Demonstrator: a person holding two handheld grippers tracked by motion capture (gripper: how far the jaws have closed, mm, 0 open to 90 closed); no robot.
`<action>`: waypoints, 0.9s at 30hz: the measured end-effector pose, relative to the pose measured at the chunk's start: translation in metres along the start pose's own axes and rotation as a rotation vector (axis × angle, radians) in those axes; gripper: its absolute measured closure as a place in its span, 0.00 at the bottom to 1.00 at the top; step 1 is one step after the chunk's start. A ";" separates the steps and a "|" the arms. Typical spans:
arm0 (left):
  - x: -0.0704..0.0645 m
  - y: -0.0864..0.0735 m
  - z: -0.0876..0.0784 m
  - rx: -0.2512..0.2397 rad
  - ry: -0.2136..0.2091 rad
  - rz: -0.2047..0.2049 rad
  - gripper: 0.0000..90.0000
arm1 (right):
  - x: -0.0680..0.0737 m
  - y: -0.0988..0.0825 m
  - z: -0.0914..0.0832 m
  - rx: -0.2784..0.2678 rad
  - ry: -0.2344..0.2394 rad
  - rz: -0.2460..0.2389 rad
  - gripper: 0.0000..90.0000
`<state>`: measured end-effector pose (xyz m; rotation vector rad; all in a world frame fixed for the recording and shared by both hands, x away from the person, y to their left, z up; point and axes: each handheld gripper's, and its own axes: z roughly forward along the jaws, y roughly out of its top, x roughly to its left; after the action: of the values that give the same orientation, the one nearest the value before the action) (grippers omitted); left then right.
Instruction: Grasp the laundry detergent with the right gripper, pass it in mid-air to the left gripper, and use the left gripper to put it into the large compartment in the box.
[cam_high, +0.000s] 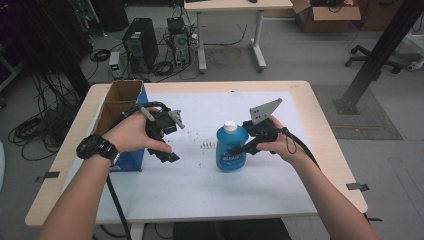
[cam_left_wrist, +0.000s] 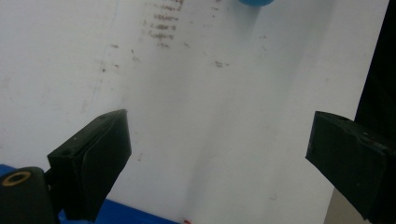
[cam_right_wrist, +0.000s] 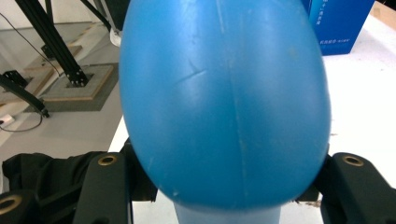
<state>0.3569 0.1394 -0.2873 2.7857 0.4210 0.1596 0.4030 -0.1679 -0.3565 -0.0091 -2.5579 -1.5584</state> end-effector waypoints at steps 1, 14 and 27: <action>0.000 0.001 -0.003 -0.001 0.002 0.002 0.08 | 0.000 0.003 -0.001 0.004 -0.002 -0.004 0.46; -0.003 0.014 -0.042 -0.066 0.029 0.027 0.07 | 0.000 0.043 0.002 0.041 0.000 -0.041 0.46; -0.009 0.031 -0.076 -0.120 0.036 0.052 0.07 | 0.000 0.063 0.021 0.054 0.018 -0.052 0.46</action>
<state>0.3451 0.1305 -0.2064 2.6808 0.3365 0.2395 0.4055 -0.1203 -0.3103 0.0777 -2.6052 -1.4996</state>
